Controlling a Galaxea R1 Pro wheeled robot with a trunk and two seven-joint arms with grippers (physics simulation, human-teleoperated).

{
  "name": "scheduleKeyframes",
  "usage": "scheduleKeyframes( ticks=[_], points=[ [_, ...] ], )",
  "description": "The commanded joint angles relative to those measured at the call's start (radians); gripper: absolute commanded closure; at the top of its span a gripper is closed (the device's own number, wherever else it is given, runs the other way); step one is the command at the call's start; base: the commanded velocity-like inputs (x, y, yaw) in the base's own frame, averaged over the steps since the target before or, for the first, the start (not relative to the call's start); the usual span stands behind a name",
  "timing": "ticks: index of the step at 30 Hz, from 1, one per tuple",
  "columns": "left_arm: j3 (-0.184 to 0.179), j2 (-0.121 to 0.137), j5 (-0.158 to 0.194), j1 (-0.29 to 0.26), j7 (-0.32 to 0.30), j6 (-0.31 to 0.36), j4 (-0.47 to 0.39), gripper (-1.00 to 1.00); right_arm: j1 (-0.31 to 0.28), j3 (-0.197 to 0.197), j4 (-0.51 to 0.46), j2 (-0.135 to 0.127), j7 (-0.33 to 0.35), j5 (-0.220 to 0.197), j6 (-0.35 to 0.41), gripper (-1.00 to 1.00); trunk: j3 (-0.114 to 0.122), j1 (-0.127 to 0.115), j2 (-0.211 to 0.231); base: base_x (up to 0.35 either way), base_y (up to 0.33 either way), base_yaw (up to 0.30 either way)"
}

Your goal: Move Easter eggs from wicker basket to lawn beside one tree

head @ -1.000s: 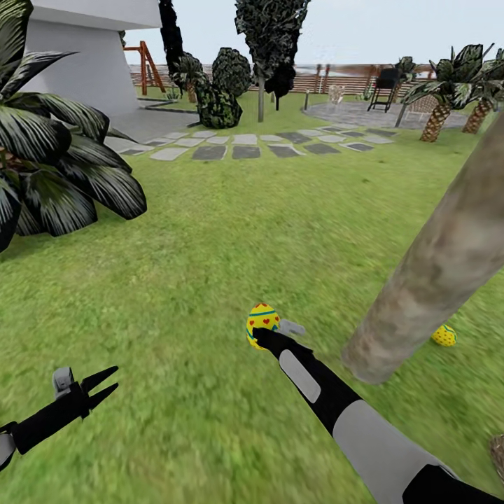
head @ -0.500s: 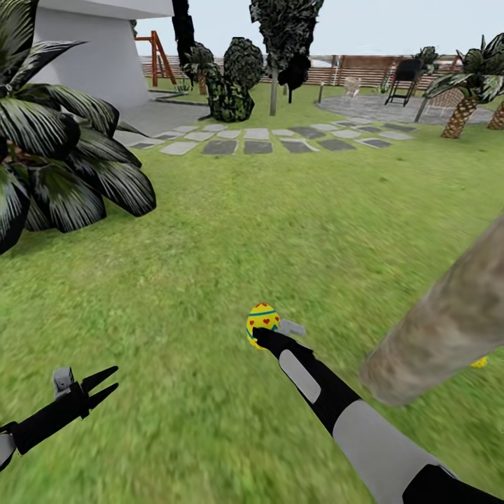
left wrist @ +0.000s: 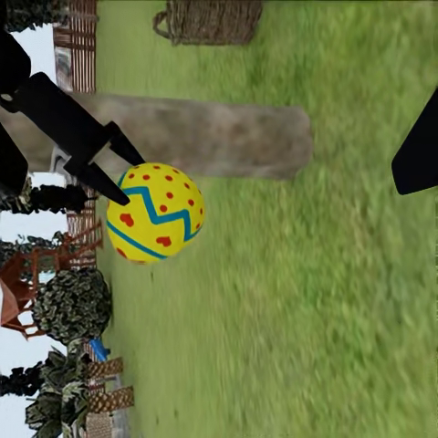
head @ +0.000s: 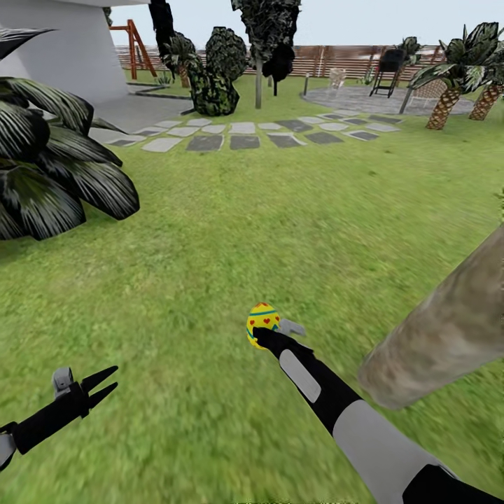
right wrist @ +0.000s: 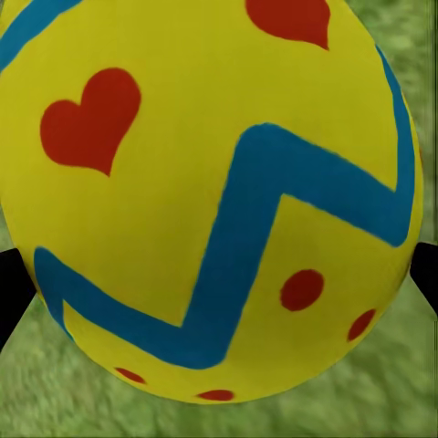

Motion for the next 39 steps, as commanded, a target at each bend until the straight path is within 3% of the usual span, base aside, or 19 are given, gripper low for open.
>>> scheduleKeyframes(
  ticks=[1,11,14,17,27,39],
  points=[
    [0.0,0.0,0.001,0.001,-0.001,-0.001,0.0,-1.0,0.0,-0.002,0.001,0.0,-0.001,-0.002,-0.001,1.0,-0.002,0.0,0.0,0.0,0.0,-0.14],
    [0.0,-0.002,0.002,0.003,-0.001,-0.002,0.0,-1.0,0.0,-0.001,0.001,0.0,-0.001,-0.003,-0.026,1.0,-0.01,0.0,0.0,0.0,0.0,-0.075],
    [0.0,-0.002,0.003,0.003,0.0,-0.002,0.0,-1.0,-0.001,-0.009,0.054,0.0,-0.024,-0.002,-0.043,1.0,-0.012,0.0,0.0,0.0,0.0,0.0],
    [0.0,-0.002,0.003,0.003,0.001,-0.002,0.0,-1.0,-0.001,-0.005,0.081,0.0,-0.035,-0.002,-0.082,1.0,-0.025,0.011,-0.021,0.0,0.0,0.0],
    [0.0,-0.003,0.0,0.003,-0.004,-0.002,-0.001,-1.0,-0.002,-0.005,0.086,0.0,-0.039,-0.002,-0.106,1.0,-0.073,0.05,-0.091,0.0,0.0,0.0],
    [0.0,-0.003,0.001,0.003,-0.005,-0.002,-0.001,-1.0,-0.002,-0.004,0.087,0.0,-0.039,-0.002,-0.108,1.0,-0.123,0.096,-0.175,0.0,0.0,-0.165]
  ],
)
